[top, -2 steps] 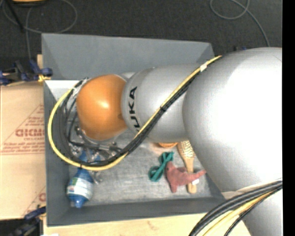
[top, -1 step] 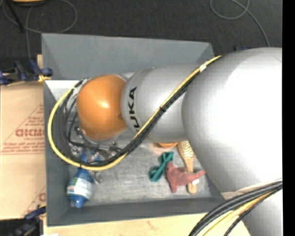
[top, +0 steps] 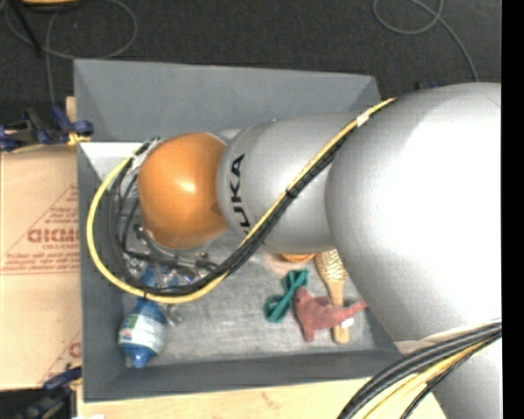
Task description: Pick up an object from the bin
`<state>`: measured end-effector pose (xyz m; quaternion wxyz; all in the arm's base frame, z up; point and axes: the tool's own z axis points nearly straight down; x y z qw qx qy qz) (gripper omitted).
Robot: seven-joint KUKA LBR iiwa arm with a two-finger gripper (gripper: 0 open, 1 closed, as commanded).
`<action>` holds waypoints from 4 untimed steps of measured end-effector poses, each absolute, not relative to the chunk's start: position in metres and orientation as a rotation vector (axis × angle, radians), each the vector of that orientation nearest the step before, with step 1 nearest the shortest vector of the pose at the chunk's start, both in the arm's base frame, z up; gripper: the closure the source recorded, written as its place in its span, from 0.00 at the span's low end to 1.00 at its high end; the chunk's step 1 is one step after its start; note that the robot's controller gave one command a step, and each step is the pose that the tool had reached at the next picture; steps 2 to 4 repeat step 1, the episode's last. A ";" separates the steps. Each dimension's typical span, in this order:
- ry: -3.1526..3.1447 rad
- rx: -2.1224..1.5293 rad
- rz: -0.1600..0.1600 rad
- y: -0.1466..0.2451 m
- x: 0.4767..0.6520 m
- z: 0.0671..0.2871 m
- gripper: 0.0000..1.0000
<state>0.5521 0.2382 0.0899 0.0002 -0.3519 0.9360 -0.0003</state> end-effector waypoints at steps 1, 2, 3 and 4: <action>2.941 -1.104 -0.001 0.238 0.552 0.091 1.00; 2.941 -1.104 -0.001 0.238 0.552 0.091 1.00; 2.941 -1.104 -0.001 0.238 0.552 0.091 1.00; 2.941 -1.104 -0.001 0.238 0.552 0.091 1.00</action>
Offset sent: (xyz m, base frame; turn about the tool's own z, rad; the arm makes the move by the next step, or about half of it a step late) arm 0.0000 0.0001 0.0041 0.0000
